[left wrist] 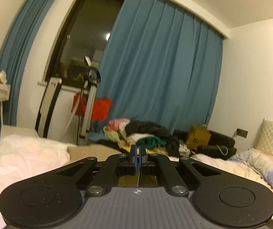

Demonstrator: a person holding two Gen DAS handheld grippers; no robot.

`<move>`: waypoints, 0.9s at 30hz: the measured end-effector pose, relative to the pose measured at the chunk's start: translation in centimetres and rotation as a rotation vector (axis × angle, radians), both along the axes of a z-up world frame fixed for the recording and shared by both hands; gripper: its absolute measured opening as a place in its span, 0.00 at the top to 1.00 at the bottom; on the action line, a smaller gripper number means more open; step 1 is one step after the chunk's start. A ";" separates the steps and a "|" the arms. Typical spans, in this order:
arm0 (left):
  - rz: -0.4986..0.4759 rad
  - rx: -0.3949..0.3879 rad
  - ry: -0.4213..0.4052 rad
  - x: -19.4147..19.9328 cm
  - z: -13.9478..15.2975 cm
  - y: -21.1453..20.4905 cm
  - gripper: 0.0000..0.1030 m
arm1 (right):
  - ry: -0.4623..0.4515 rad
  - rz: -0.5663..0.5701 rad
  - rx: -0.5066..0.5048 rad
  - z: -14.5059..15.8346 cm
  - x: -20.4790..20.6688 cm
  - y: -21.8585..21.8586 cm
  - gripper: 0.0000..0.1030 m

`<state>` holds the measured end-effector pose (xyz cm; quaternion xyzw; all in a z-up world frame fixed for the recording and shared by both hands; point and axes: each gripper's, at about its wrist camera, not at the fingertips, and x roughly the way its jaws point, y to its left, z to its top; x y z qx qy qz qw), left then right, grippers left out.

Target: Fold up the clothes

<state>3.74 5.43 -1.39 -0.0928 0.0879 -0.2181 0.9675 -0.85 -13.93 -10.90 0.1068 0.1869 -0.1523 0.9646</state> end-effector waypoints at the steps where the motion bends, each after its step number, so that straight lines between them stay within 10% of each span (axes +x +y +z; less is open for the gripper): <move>1: -0.008 0.008 0.001 0.0 -0.1 -0.3 0.98 | -0.033 -0.052 0.047 0.3 -0.5 -1.3 0.17; 4: -0.018 0.040 -0.026 -0.6 -0.4 -1.3 0.98 | -0.049 -0.126 0.124 0.5 -0.9 -3.3 0.17; 10: 0.014 0.004 -0.036 -1.2 0.0 -0.6 0.98 | 0.241 -0.106 0.242 -3.7 2.0 -4.4 0.18; 21: 0.078 -0.021 0.179 1.8 -2.0 3.4 0.96 | 0.010 -0.047 0.141 0.7 2.2 -4.4 0.18; 27: 0.077 0.054 0.210 1.6 -3.1 2.9 0.49 | 0.023 0.021 0.237 0.6 2.0 -5.2 0.18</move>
